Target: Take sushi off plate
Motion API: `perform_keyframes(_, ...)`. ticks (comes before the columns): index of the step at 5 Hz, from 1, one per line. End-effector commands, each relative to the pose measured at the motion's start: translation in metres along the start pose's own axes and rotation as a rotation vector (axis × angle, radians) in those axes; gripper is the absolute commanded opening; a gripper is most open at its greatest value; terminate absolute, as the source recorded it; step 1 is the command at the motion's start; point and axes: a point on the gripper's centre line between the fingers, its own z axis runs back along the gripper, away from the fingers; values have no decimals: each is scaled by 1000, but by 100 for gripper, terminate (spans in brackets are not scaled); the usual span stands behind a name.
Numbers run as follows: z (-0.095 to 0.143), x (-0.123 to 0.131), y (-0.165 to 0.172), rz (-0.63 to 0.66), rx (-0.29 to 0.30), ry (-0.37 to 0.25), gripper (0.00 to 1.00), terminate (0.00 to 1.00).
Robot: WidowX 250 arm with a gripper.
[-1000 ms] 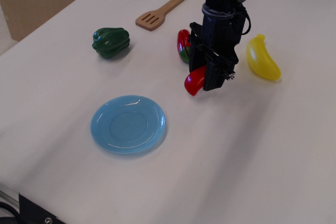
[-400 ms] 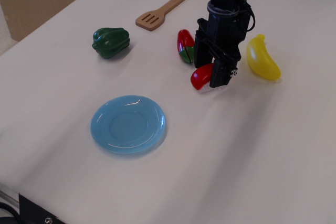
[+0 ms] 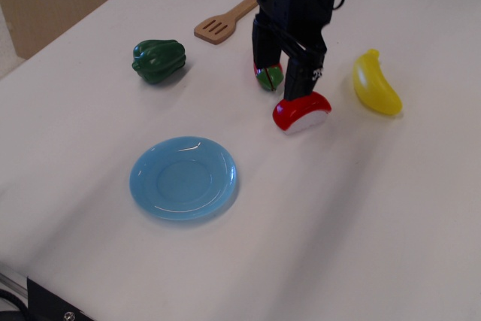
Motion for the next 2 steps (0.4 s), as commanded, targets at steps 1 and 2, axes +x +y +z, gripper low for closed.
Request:
perform_keyframes(1, 46, -15, 6, 50, 52, -91, 100, 0)
perform_keyframes(2, 46, -15, 6, 50, 52, -91, 100, 100)
